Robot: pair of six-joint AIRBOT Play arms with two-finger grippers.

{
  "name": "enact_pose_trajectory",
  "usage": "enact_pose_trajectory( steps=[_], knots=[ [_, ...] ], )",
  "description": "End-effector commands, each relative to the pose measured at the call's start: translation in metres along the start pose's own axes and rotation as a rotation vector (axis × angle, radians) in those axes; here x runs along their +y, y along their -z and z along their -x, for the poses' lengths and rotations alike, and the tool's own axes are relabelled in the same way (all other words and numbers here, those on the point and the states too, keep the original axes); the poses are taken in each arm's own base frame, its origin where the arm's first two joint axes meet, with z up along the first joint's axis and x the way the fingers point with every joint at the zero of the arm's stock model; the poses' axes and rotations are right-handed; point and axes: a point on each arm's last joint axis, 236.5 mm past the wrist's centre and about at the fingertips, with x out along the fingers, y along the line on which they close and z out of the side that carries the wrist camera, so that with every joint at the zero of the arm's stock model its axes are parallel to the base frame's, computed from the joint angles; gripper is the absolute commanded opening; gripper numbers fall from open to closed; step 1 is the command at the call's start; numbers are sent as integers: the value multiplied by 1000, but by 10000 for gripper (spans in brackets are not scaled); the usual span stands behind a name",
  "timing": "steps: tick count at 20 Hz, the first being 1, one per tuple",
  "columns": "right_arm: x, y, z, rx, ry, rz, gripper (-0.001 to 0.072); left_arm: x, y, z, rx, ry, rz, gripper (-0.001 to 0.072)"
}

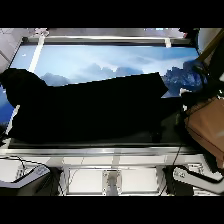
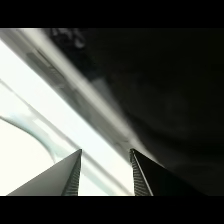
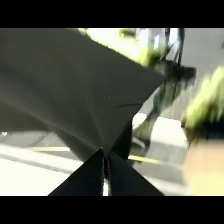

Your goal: Fold the clothes and pants, and hang the long-sleeved shirts on hangers.

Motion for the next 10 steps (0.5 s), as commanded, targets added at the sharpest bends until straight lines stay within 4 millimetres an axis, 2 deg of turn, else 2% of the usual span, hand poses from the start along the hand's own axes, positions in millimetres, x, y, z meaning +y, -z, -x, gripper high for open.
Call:
enact_pose_trajectory(
  steps=[1, 3, 4, 5, 6, 10],
  knots=[
    [-8, 83, -15, 76, 38, -33, 5, 29, 7, 2, 18, -76, 18, 353],
    [-29, 129, -28, 172, 99, -102, 6, 41, 4, 3, -7, -83, 55, 353],
    [-36, 141, -33, 193, 100, -181, 78, 43, 3, 4, -15, -82, 65, 353],
    [-41, 141, -37, 177, 100, -265, 435, 44, 2, 3, -17, -82, 69, 353],
    [-47, 138, -36, 156, 110, -313, 638, 43, 3, 2, -11, -79, 69, 353],
    [-62, 109, -17, 44, 170, -329, 627, 22, -1, -7, -8, 21, 104, 358]
  ],
)
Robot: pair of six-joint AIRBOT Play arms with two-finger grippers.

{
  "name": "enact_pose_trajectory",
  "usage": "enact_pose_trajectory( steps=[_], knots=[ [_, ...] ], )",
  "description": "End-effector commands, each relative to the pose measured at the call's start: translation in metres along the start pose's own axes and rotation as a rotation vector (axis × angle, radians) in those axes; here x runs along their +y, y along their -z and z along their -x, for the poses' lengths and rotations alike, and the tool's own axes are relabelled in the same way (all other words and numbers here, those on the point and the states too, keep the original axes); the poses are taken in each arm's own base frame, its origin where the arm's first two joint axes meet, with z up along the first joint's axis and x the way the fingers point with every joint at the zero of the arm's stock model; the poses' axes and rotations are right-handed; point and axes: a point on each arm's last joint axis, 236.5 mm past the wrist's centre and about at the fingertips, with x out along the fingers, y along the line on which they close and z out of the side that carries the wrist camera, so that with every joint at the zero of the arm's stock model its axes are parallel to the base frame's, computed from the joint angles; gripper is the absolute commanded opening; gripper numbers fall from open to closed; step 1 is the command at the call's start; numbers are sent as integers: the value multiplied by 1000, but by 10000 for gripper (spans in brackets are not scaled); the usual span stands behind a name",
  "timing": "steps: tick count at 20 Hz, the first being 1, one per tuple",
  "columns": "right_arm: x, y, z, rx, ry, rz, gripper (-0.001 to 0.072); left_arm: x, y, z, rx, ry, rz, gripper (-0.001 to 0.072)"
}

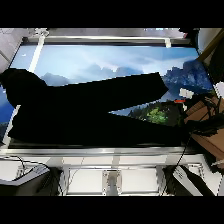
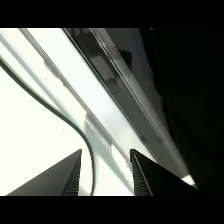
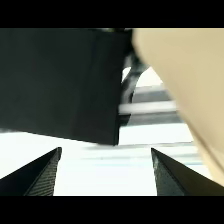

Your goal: Fold the clothes and pants, and hang the long-sleeved shirts on hangers.

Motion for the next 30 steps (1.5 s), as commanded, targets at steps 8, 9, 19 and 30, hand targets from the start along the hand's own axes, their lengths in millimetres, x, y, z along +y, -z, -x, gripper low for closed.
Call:
enact_pose_trajectory(
  steps=[8, 9, 19, 30],
  knots=[
    [-6, -3, 20, -21, 18, -81, 625, -61, -35, -42, -55, 316, 189, 494],
    [-3, 2, 20, 3, 9, -83, 626, -68, -37, -45, -53, 351, 190, 655],
    [7, 15, 53, -94, 44, -108, 625, -68, -39, -87, -1, 364, 225, 459],
    [16, 53, 7, 6, -113, -327, 560, -90, -65, -31, -189, 437, 102, 18]
  ],
)
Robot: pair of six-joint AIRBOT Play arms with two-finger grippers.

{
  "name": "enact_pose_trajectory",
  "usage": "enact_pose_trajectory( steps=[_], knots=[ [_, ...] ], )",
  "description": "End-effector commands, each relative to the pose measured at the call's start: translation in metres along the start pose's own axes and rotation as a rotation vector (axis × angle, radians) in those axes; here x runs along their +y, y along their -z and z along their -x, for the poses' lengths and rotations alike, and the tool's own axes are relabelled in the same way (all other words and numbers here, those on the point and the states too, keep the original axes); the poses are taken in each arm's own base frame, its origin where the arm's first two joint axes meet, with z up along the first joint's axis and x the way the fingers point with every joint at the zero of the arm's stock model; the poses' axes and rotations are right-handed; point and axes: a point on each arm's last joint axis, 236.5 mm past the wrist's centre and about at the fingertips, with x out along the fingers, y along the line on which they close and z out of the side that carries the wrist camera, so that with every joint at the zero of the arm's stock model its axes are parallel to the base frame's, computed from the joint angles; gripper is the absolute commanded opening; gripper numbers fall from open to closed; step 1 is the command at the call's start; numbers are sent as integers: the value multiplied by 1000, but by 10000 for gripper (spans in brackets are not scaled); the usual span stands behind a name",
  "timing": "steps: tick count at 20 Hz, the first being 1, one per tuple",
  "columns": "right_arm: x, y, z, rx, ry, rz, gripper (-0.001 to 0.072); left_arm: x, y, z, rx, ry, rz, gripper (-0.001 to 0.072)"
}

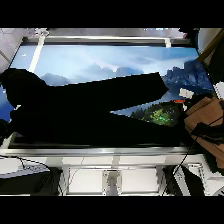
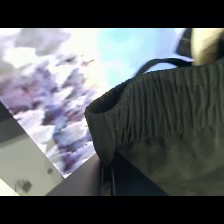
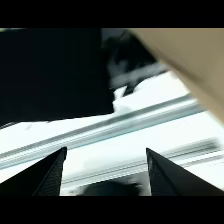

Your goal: Fold the clothes and pants, and hang the long-sleeved shirts on hangers.

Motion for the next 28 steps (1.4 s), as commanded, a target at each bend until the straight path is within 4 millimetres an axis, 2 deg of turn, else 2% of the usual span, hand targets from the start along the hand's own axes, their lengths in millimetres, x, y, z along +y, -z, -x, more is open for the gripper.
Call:
enact_pose_trajectory(
  steps=[1, 3, 5, 9, 12, 14, 15, 17, 18, 20, 22, 23, 25, 27, 28],
  knots=[
    [6, 26, -46, 121, -116, -129, 571, -14, -10, 19, -68, 7, -57, 17],
    [2, 38, -77, 166, -125, -163, 588, -20, -13, 29, -92, 6, -77, 18],
    [8, 36, -99, 163, -164, -172, 587, -25, -15, 38, -117, 6, -93, 17],
    [31, 22, -124, 184, -312, -178, 582, -32, -10, 43, -108, 16, -106, 18],
    [45, 13, -135, 183, -401, -179, 534, -34, -4, 43, -80, 27, -106, 18],
    [57, 9, -128, 165, -464, -119, 185, -35, 0, 43, -65, 33, -107, 17],
    [60, 8, -122, 159, -481, -91, 104, -35, 0, 43, -65, 34, -107, 18],
    [60, -3, -108, 126, -477, -63, 38, -35, 0, 43, -64, 34, -106, 18],
    [61, -13, -98, 92, -479, -50, 5, -36, 1, 42, -59, 36, -106, 17],
    [71, -44, -70, -5, -523, -43, 5, -36, 2, 43, -58, 37, -106, 18],
    [78, -91, -39, -149, -572, -114, 5, -37, 1, 43, -60, 41, -105, 17],
    [72, -117, -28, -232, -561, -186, 5, -37, 1, 43, -61, 42, -104, 18],
    [52, -162, -16, -392, -499, -310, 5, -37, 1, 43, -61, 42, -104, 17],
    [44, -188, -18, -476, -466, -391, 6, -37, 1, 43, -61, 42, -104, 17],
    [46, -196, -24, -488, -459, -402, 6, -37, 1, 43, -61, 42, -104, 17]
  ],
)
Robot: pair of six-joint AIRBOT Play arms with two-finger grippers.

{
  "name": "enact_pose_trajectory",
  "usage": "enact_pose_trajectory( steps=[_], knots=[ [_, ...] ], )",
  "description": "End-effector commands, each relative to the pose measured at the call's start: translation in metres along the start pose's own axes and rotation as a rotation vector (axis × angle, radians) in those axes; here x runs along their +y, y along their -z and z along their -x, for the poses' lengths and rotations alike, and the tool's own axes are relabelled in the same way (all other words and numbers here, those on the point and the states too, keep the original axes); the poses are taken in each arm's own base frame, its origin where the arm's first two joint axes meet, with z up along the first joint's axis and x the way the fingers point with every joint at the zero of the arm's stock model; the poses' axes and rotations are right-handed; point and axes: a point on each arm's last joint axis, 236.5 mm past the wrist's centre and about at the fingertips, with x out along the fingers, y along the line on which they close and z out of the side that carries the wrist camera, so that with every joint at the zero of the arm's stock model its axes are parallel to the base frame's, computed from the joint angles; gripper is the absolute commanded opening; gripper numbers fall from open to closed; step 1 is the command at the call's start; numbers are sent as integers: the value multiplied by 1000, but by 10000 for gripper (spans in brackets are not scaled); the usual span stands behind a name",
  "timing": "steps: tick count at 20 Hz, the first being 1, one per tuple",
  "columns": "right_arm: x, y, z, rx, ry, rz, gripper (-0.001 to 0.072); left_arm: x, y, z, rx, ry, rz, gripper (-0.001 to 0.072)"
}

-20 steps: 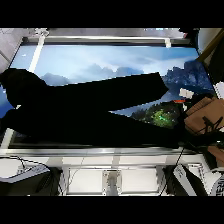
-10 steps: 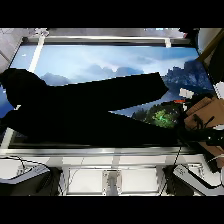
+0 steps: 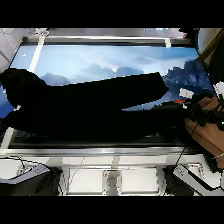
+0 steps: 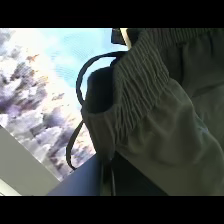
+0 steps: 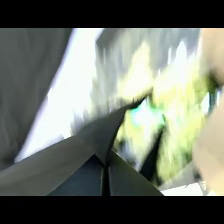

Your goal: Fold the clothes and pants, and hang the long-sleeved shirts on hangers.

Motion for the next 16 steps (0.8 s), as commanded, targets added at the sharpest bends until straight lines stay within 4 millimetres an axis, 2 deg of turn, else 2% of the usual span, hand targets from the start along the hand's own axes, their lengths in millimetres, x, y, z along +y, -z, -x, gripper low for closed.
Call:
enact_pose_trajectory(
  steps=[1, 2, 3, 4, 5, 7, 9, 10, 13, 14, 16],
  knots=[
    [4, -50, -16, -183, 21, -82, 29, 0, -2, 0, -6, -2, -1, 17],
    [6, -49, -27, -172, 21, -86, 228, 0, -1, 0, -6, -2, -1, 17],
    [9, -47, -37, -157, 7, -113, 562, 0, -1, 0, -4, -1, -1, 17],
    [12, -47, -43, -143, -2, -117, 610, 0, 0, 0, -2, 0, -1, 17],
    [16, -48, -43, -137, -5, -106, 607, -1, 1, 0, 3, 2, -1, 17],
    [16, -52, -32, -124, 28, -35, 594, -2, 4, 1, 17, 8, -1, 17],
    [-6, -42, -11, -35, 140, 71, 592, -2, 4, 1, 17, 9, -1, 17],
    [-24, -27, 1, 40, 207, 99, 547, -2, 4, 1, 18, 9, -1, 17],
    [-71, 36, 27, 287, 323, 55, 551, -3, 5, 1, 22, 10, -2, 17],
    [-78, 57, 30, 347, 313, 30, 555, -3, 6, 1, 25, 12, -2, 17],
    [-92, 85, 26, 391, 309, -22, 555, -3, 7, 1, 29, 13, -2, 17]
  ],
)
